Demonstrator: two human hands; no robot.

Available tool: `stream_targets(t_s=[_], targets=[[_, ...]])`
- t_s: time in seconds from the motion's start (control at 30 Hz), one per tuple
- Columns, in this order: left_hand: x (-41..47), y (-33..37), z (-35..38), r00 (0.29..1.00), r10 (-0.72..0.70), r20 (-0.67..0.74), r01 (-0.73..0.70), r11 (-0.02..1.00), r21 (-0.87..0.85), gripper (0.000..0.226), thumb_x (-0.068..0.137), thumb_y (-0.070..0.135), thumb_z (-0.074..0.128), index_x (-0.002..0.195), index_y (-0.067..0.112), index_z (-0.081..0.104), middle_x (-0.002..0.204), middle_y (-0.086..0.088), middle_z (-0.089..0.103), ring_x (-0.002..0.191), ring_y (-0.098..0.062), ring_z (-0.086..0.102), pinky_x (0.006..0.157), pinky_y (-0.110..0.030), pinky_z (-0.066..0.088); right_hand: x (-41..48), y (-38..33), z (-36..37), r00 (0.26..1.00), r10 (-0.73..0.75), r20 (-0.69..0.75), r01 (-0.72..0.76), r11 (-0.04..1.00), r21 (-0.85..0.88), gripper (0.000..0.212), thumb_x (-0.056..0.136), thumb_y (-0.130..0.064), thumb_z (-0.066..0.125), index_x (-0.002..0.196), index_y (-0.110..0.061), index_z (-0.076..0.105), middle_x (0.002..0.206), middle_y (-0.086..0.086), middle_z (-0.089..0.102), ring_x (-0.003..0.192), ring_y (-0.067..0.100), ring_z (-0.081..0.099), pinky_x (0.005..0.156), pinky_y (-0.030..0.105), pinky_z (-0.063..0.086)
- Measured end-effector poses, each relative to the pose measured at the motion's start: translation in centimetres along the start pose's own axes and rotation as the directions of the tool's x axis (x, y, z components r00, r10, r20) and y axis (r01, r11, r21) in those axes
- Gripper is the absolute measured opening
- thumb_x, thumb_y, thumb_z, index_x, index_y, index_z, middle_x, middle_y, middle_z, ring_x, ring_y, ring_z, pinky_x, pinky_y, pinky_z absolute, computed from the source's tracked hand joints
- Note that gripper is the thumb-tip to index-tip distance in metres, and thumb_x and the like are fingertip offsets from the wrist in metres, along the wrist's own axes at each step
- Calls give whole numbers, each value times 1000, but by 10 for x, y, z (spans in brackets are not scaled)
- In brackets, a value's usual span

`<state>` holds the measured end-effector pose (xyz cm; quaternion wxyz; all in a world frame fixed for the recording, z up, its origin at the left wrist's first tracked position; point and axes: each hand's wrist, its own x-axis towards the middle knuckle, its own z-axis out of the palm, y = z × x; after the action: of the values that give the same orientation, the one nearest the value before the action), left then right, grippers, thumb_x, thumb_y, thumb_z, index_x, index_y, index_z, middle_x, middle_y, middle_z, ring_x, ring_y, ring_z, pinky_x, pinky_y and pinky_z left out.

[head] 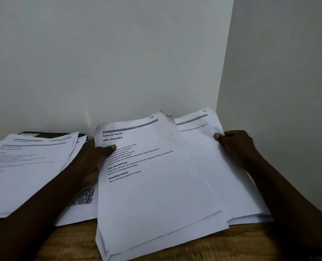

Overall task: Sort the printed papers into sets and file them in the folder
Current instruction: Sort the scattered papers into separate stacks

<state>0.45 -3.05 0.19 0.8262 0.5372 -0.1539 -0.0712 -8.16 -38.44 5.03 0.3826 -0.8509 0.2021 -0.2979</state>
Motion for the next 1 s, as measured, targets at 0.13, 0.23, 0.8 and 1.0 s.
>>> stream_targets(t_s=[0.13,0.23,0.8,1.0], targets=[[0,0,2,1000,26,17,-26,1000,4,52,86,-6,58,137,4,49,127,-22,62,113,-38,63,88,-47,56,11,19,-15,999,51,-2,-49,950,-308,30,89,-30,66,69,-8,61,78,16,62,89,35,60,63,32,41],[1,-1,2,999,25,27,-24,1000,-14,51,86,-5,54,136,4,50,125,-21,64,112,-38,64,85,-46,57,1,28,-2,968,203,149,-102,857,-505,38,89,-29,66,117,-5,57,126,20,54,117,38,53,90,36,45],[-4,3,10,999,10,36,-11,999,45,40,91,-3,53,130,2,55,123,-19,66,111,-35,65,82,-39,59,-30,-20,47,839,-45,543,-219,885,412,30,87,-12,70,107,9,66,112,25,68,96,33,66,95,46,52],[-1,0,8,1000,-10,-10,10,999,36,51,82,0,61,132,2,54,125,-21,64,113,-38,63,80,-44,59,-36,-17,44,853,-91,513,-234,813,533,78,54,-35,90,99,19,57,99,32,66,82,33,60,75,48,50]])
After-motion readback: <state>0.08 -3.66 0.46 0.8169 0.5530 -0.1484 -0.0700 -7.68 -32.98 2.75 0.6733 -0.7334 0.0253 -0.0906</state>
